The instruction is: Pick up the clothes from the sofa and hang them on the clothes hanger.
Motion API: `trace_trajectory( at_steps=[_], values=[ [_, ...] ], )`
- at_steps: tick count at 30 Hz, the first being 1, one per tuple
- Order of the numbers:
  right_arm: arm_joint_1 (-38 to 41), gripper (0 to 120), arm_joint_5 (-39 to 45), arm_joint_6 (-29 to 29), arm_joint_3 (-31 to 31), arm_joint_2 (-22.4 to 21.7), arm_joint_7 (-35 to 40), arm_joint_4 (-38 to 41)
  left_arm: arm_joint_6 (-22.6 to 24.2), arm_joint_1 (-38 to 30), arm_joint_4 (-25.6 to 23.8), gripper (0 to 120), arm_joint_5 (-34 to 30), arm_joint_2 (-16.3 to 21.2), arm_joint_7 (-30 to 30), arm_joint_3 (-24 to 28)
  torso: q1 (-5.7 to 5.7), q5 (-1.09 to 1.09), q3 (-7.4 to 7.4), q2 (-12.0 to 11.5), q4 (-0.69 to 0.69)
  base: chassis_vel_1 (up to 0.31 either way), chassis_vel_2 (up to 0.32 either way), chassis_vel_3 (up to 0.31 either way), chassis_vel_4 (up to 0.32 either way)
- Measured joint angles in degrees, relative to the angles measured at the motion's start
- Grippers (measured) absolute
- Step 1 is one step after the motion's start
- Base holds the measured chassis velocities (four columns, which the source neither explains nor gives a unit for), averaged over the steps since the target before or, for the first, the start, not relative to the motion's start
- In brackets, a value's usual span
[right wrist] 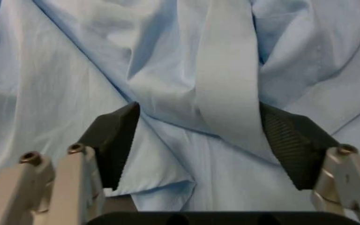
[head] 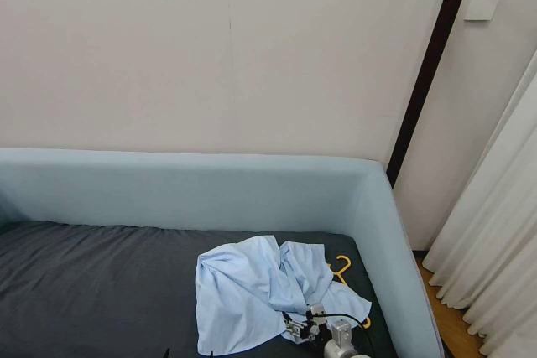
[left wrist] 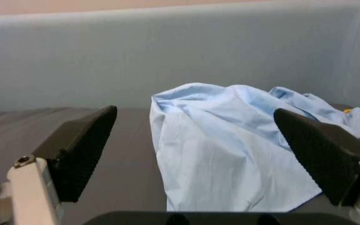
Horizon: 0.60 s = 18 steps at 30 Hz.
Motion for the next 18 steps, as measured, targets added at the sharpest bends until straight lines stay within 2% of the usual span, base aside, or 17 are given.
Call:
trace_trajectory(
  at_steps=[2,3,7,8,11,12,18],
  values=[
    [0.07,60,0.15,0.3,-0.3,0.01,-0.12,0.09,-0.01,-0.09,0.0,99,0.02,-0.17,-0.03,-0.01,0.0,0.0,0.0,0.0,0.0,0.0,0.0,0.0,0.0],
    [0.07,60,0.15,0.3,-0.3,0.01,-0.12,0.09,-0.01,-0.09,0.0,99,0.02,-0.17,-0.03,-0.01,0.0,0.0,0.0,0.0,0.0,0.0,0.0,0.0,0.0],
    [0.39,42,0.3,1.38,-1.55,0.15,-0.32,0.33,-0.01,-0.17,0.02,99,0.03,-0.48,-0.09,-0.02,0.0,0.0,0.0,0.0,0.0,0.0,0.0,0.0,0.0],
    [0.39,42,0.3,1.38,-1.55,0.15,-0.32,0.33,-0.01,-0.17,0.02,99,0.03,-0.48,-0.09,-0.02,0.0,0.0,0.0,0.0,0.0,0.0,0.0,0.0,0.0],
    [1.03,27,0.42,1.89,-2.64,0.55,-0.4,0.12,-0.01,-0.11,0.06,99,0.04,-0.46,-0.12,0.06,0.0,0.0,0.0,0.0,0.01,0.0,0.0,0.0,0.0],
    [1.03,27,0.42,1.89,-2.64,0.55,-0.4,0.12,-0.01,-0.11,0.06,99,0.04,-0.46,-0.12,0.06,0.0,0.0,0.0,0.0,0.01,0.0,0.0,0.0,0.0],
    [1.87,5,-0.22,1.9,-4.37,0.66,-0.39,-0.86,-0.01,-0.1,0.06,99,0.05,-0.54,-0.14,-0.05,0.0,0.01,0.0,0.0,0.0,0.0,0.0,0.0,0.0]
  ],
)
